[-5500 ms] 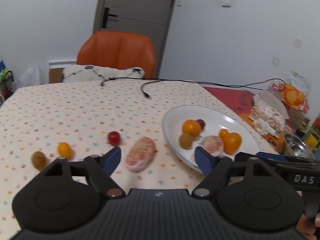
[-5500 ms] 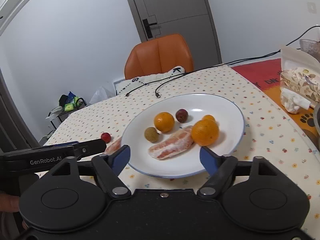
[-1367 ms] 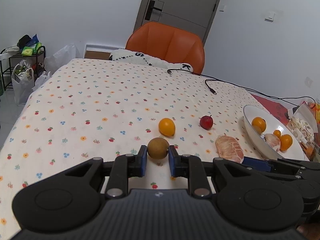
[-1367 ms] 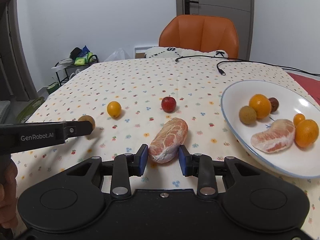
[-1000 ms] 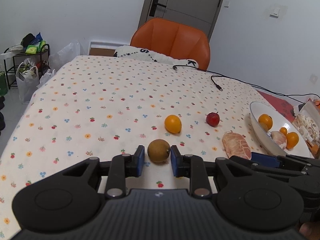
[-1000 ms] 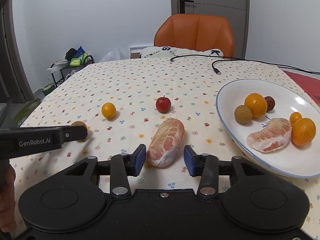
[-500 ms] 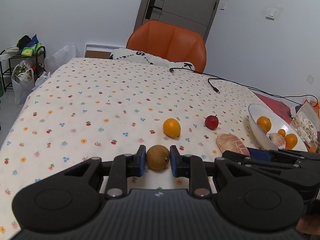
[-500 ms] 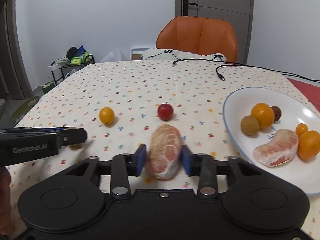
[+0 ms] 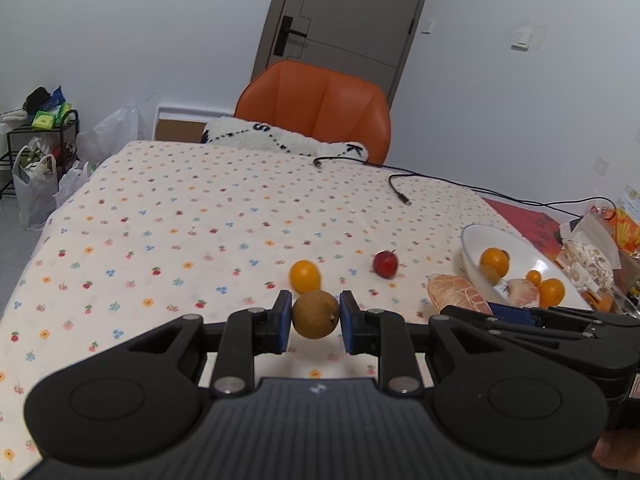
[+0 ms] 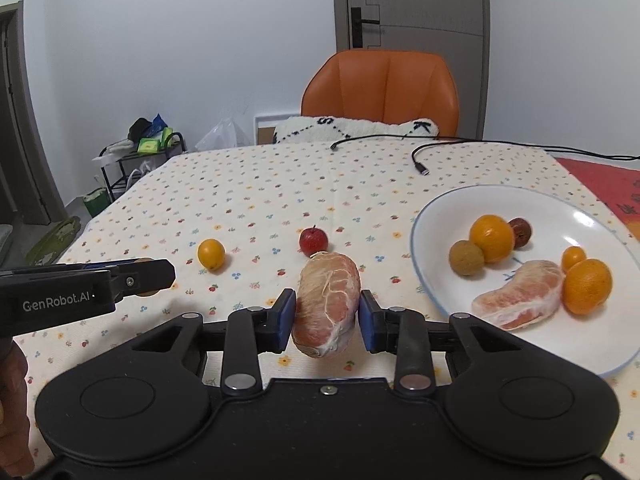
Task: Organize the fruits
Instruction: 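Carry the pomelo segment in the right tool to the plate while the left carries the kiwi, then open the left tool over the plate while the right tool releases the pomelo segment, then withdraw both open tools toward the small yellow orange and red plum, then close the left tool on the small yellow orange while the right grasps the red plum, then carry the yellow orange in the left tool over the plate while the right carries the plum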
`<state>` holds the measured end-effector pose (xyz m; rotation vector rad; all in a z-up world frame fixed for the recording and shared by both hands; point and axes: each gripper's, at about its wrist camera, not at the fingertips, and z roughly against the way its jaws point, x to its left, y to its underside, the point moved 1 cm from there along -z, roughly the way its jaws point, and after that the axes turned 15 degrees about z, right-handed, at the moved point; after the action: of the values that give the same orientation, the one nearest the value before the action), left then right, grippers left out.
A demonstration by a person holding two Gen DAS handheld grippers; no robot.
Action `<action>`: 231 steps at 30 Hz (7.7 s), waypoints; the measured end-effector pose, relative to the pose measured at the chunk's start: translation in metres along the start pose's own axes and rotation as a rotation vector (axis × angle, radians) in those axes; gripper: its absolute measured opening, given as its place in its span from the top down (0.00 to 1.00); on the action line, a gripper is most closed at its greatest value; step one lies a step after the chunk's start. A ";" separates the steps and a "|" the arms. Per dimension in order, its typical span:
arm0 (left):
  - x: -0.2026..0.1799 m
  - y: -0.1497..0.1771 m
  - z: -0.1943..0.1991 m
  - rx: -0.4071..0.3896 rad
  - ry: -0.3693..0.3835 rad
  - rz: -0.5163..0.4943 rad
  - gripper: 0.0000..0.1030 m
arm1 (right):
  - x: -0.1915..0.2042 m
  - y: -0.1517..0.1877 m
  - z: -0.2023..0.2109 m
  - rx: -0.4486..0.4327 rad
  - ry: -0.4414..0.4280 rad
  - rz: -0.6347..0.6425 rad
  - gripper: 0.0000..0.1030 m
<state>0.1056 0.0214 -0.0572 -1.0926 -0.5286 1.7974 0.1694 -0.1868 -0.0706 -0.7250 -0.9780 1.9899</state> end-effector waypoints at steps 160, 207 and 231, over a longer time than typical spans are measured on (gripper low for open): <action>-0.014 -0.018 -0.023 -0.011 -0.078 0.005 0.50 | -0.026 -0.020 -0.021 -0.043 -0.174 -0.054 0.48; -0.002 -0.029 -0.035 -0.001 -0.060 0.036 0.79 | -0.014 -0.036 -0.055 0.020 -0.096 0.046 0.79; -0.065 -0.009 -0.010 -0.016 0.017 -0.041 0.79 | -0.054 -0.020 0.015 -0.066 -0.052 -0.037 0.79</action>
<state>0.1293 -0.0320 -0.0262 -1.0999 -0.5524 1.7490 0.1946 -0.2302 -0.0378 -0.6885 -1.0845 1.9611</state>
